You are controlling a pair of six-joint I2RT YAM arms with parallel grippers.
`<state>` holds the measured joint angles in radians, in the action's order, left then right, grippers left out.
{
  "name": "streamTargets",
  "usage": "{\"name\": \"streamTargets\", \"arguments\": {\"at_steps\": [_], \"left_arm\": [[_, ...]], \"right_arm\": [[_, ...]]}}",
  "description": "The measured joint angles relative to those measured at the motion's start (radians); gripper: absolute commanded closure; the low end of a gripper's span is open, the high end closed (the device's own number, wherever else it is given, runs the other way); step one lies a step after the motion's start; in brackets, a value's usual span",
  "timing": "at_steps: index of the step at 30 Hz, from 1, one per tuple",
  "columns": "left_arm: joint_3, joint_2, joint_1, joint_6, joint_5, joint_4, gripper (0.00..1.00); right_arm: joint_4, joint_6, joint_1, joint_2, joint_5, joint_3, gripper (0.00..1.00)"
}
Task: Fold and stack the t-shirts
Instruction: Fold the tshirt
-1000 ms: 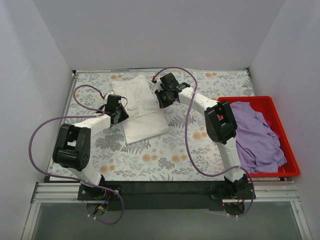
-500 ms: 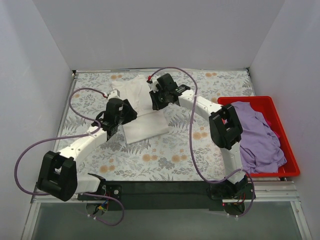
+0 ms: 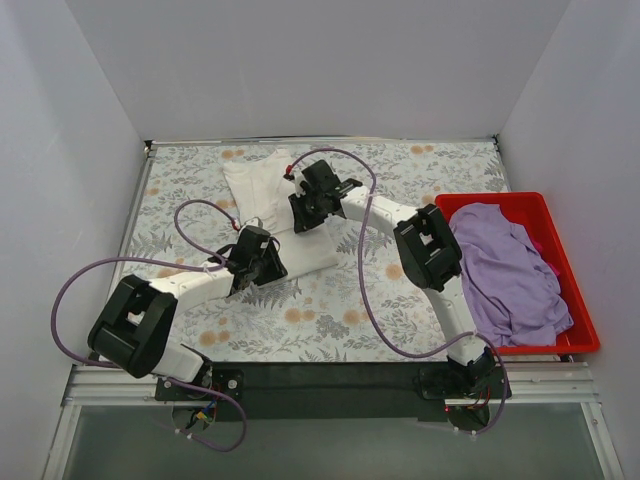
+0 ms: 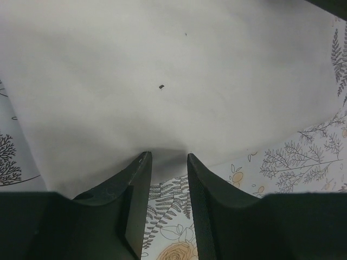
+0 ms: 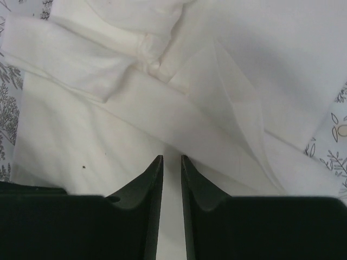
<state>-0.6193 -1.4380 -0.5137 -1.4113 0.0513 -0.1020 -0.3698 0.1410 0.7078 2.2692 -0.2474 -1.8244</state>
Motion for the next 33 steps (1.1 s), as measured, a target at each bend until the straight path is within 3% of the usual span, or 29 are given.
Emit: {"name": "streamTargets", "arguments": {"at_steps": [9,14,19,22,26,33], "left_arm": [[0.024,0.003,0.001,-0.018,-0.023,0.047,0.67],[0.043,0.013,0.003,-0.03,-0.035,0.068,0.68],[0.051,0.019,0.004,-0.043,-0.06,0.07,0.68],[0.061,0.029,0.004,-0.062,-0.092,0.063,0.68],[0.097,0.083,0.0,-0.101,-0.155,0.024,0.67],[0.16,0.296,-0.014,-0.153,-0.195,-0.221,0.62]], "right_arm": [[-0.001,0.021,-0.018,0.136,0.009,-0.18,0.75],[0.015,0.037,-0.045,0.207,0.025,-0.327,0.61],[0.068,0.056,-0.079,0.208,0.035,-0.348,0.6],[0.088,0.06,-0.096,0.167,0.035,-0.267,0.6],[0.09,0.061,-0.104,0.013,0.016,-0.029,0.6],[0.098,0.066,-0.097,-0.319,-0.04,0.317,0.59]]}}
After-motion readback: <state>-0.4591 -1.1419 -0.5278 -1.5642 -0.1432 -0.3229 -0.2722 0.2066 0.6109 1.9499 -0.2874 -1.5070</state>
